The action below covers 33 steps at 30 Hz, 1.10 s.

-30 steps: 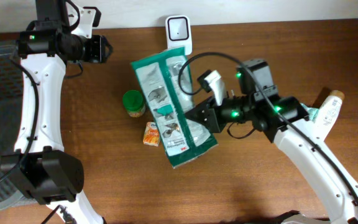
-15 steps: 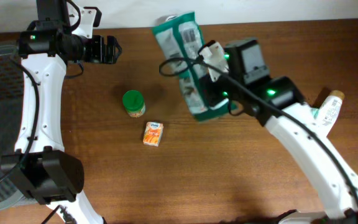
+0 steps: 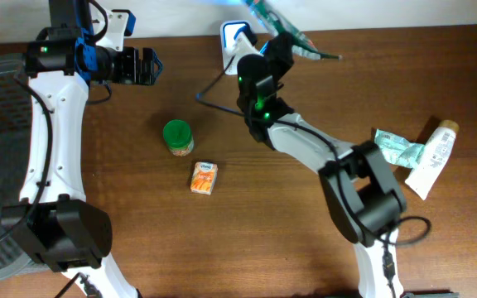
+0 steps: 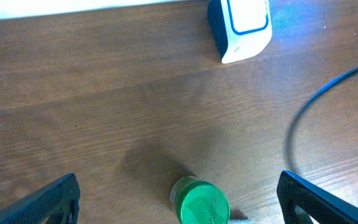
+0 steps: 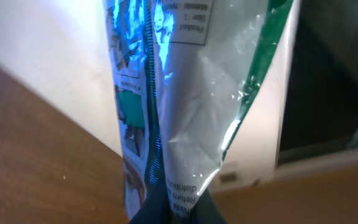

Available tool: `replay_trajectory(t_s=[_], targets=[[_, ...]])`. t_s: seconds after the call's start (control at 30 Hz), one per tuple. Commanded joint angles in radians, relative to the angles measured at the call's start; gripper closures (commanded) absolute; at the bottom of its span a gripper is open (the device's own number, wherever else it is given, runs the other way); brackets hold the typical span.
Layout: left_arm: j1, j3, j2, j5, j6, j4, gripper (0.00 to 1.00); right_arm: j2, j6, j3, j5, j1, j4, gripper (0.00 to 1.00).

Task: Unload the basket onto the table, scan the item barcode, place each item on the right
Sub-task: 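Hold the gloves pack barcode over the scanner with the right gripper, then carry the gloves pack right and drop it on the table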

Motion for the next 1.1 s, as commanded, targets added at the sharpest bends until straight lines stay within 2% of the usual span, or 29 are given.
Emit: replay_trajectory(t_s=[0.0, 0.2, 0.63, 0.7, 0.77, 0.83, 0.97, 1.03, 1.07], targets=[[0.002, -0.001, 0.005, 0.001, 0.006, 0.000, 0.01, 0.098, -0.347, 0.006, -0.087, -0.023, 0.038, 0.96], [0.002, -0.001, 0.005, 0.001, 0.006, 0.000, 0.01, 0.130, -0.392, 0.010, -0.134, -0.054, 0.184, 0.96], [0.002, -0.001, 0.005, 0.001, 0.006, 0.000, 0.01, 0.115, -0.367, 0.010, -0.146, -0.042, 0.290, 0.96], [0.002, -0.001, 0.005, 0.001, 0.006, 0.000, 0.01, 0.061, -0.239, 0.009, -0.141, -0.037, 0.249, 0.96], [0.002, -0.001, 0.005, 0.001, 0.006, 0.000, 0.01, -0.021, -0.132, 0.009, -0.122, -0.034, 0.135, 0.96], [0.002, -0.001, 0.005, 0.001, 0.006, 0.000, 0.01, -0.122, 0.035, 0.009, -0.119, -0.025, -0.037, 0.96], [0.002, -0.001, 0.005, 0.001, 0.006, 0.000, 0.01, -0.341, 0.536, 0.009, -0.246, -0.025, -0.461, 0.96], [0.002, -0.001, 0.005, 0.001, 0.006, 0.000, 0.01, -0.442, 0.786, 0.009, -0.380, -0.034, -0.663, 0.96], [0.002, -0.001, 0.005, 0.001, 0.006, 0.000, 0.01, -0.521, 0.999, 0.009, -0.529, -0.061, -0.824, 0.96]])
